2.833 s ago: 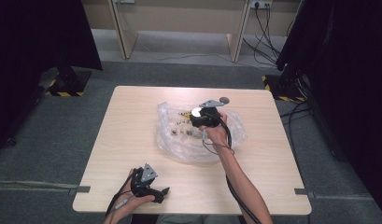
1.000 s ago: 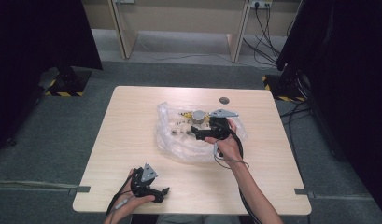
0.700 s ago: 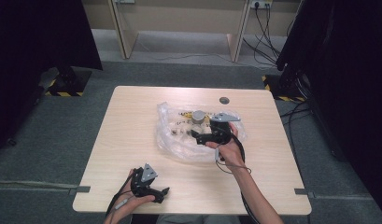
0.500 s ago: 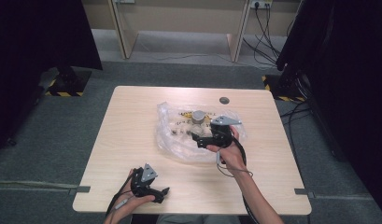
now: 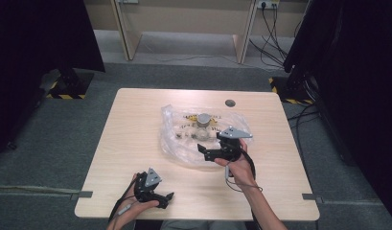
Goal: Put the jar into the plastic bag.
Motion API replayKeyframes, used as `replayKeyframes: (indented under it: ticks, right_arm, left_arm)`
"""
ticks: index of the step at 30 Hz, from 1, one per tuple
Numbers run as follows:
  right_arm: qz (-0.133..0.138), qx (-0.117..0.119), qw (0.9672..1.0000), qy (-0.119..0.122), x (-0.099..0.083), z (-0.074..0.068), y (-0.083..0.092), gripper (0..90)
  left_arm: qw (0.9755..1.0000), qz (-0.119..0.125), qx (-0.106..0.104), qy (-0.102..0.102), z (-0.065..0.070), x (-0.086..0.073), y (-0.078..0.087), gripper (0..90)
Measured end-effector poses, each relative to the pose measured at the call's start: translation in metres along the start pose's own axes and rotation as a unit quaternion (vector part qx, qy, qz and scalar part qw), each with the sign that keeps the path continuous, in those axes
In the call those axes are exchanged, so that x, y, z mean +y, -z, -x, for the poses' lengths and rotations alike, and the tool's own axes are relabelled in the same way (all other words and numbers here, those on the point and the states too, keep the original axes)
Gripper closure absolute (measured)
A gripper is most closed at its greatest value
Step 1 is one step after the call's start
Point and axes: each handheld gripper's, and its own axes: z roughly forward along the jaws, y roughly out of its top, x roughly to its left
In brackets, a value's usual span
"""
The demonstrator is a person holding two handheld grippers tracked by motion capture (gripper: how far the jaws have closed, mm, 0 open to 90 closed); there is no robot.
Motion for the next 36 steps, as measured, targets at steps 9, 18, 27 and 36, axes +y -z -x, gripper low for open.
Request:
replayKeyframes:
  ticks: [9,18,27,36]
  right_arm:
    - [0.005,0.010,0.9999,0.001,-0.014,-0.008,0.008,6.8]
    - [-0.007,0.024,0.9996,0.008,-0.027,-0.019,0.013,6.8]
    - [-0.018,0.036,0.9990,0.018,-0.037,-0.027,0.015,6.8]
    - [-0.027,0.052,0.9981,0.020,-0.047,-0.033,0.022,6.8]
  left_arm:
    - [1.0000,0.000,0.000,0.000,0.000,0.000,0.000,0.0]
    - [1.0000,0.000,0.001,0.000,0.000,0.000,0.000,0.0]
    - [1.0000,0.000,0.000,0.000,0.000,0.000,0.000,0.0]
    - [1.0000,0.000,0.000,0.000,0.000,0.000,0.000,0.0]
